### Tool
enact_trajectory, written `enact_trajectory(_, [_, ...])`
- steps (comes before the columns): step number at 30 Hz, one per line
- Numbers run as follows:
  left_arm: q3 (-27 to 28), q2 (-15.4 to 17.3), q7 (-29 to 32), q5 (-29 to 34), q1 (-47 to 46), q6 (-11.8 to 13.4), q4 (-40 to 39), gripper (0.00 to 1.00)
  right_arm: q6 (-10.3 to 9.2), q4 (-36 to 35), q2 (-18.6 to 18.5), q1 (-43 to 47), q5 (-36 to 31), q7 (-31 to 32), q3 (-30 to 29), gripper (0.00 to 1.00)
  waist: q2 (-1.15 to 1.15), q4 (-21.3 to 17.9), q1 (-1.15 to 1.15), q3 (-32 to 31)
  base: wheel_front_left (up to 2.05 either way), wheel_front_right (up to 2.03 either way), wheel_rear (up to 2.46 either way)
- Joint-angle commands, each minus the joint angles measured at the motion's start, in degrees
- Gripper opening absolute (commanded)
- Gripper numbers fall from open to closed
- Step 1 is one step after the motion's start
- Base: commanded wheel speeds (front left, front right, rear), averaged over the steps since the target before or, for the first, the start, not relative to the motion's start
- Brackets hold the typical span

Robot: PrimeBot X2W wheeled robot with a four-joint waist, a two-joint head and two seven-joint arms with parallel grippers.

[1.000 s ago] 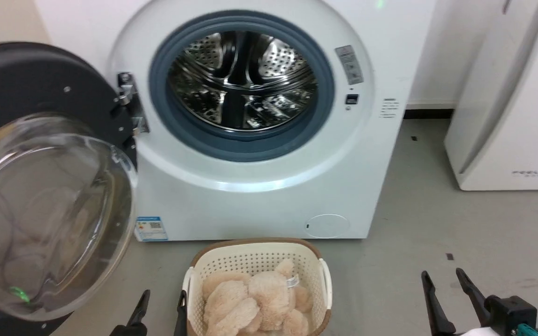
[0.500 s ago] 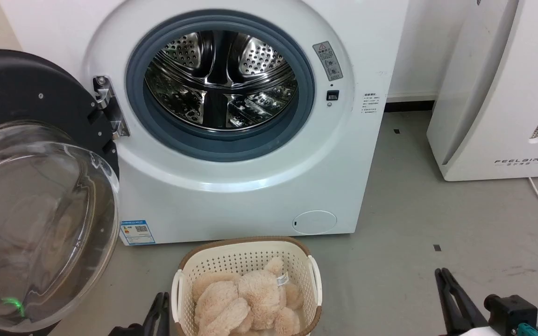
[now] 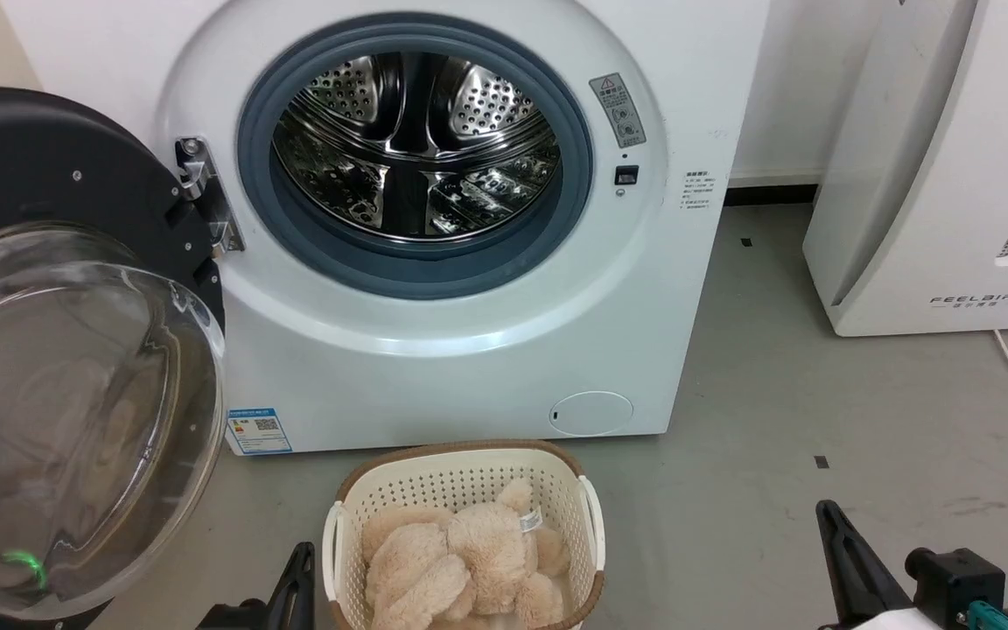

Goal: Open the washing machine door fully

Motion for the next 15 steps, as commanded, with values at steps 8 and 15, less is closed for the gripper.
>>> enact_trajectory(8, [1.08,-0.58,0.91,1.26,-1.41,-0.74,-0.82,0.00,0.01,-0.93,0.03,-0.90,-1.00,0.47,0.13,0.00,0.00,0.24,0.00,0.21,0.00,0.00,0.00])
enact_trajectory(15, [1.69,-0.89,1.61,1.93,-1.88,-1.21,-1.28,0.00,0.01,-1.32,0.04,-1.22,-1.37,0.87,0.16,0.00,0.00,0.44,0.00,0.38,0.00,0.00,0.00])
